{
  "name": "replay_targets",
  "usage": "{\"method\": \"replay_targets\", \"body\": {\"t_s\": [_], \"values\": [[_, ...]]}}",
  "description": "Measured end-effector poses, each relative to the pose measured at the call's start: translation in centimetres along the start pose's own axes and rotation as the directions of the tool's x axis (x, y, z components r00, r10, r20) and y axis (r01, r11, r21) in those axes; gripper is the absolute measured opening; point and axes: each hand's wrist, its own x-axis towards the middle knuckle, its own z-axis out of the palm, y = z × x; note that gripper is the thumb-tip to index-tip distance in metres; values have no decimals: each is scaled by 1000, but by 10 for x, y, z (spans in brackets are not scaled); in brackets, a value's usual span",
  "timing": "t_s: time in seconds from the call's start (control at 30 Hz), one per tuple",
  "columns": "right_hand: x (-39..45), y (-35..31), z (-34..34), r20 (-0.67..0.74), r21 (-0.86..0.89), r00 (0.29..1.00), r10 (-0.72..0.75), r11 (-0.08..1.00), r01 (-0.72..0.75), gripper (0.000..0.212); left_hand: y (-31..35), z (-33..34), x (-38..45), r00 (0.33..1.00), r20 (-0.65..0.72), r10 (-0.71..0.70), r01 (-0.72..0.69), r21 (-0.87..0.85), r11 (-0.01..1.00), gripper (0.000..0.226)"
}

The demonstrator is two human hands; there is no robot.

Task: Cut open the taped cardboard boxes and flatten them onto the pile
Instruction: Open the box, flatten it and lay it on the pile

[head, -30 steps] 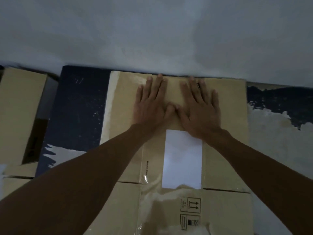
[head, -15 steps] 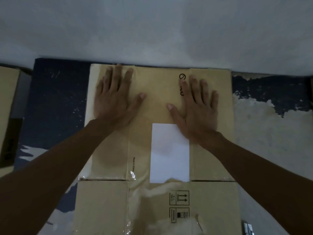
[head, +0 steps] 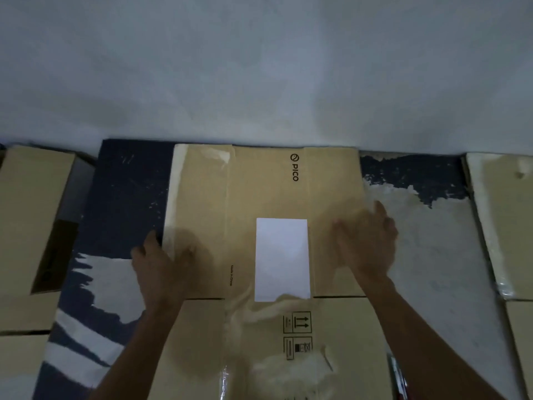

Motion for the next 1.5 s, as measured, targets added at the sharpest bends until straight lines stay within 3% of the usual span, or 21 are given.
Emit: {"method": "replay_targets", "body": {"t_s": [0.07, 0.17, 0.27, 0.33, 0.43, 0.53, 0.77, 0.9, 1.2, 1.5], "values": [[-22, 20, -6, 65, -70, 989, 135, 989, -131, 79, -4, -5, -5, 998, 50, -43, 46, -66, 997, 67], [-36, 28, -12, 160, 134, 955, 250, 953, -272, 72, 3, -22, 0, 970, 175, -168, 204, -211, 956, 51], [-37, 24, -24, 271, 244, 944, 190, 935, -259, 52, 6, -39, 5, 907, 372, -198, 363, -449, 817, 31], [-40, 20, -31, 312, 315, 945, 100, 927, -202, 39, 8, -53, 0, 888, 429, -163, 390, -518, 761, 20], [-51, 11, -39, 311, 370, 950, 19, 918, -140, 28, 9, -73, -8, 925, 373, -73, 264, -493, 829, 16], [-66, -4, -50, 267, 384, 964, -14, 919, -93, 25, 8, -93, -18, 963, 267, -39, 171, -493, 853, 29], [-102, -28, -114, 93, 443, 989, -113, 895, 60, 26, 20, -158, -41, 985, 114, 130, -39, -588, 808, 32], [-112, -12, -161, 1, 430, 996, -91, 899, 81, 29, 48, -178, -63, 967, 124, 222, -90, -648, 756, 21], [-109, 94, -247, -123, 481, 992, 10, 875, 50, 29, 127, -151, -156, 907, 167, 387, -171, -692, 701, 12], [-74, 267, -328, -143, 425, 988, 63, 905, 3, 38, 217, -47, -292, 875, 226, 429, -163, -697, 699, 19]]}}
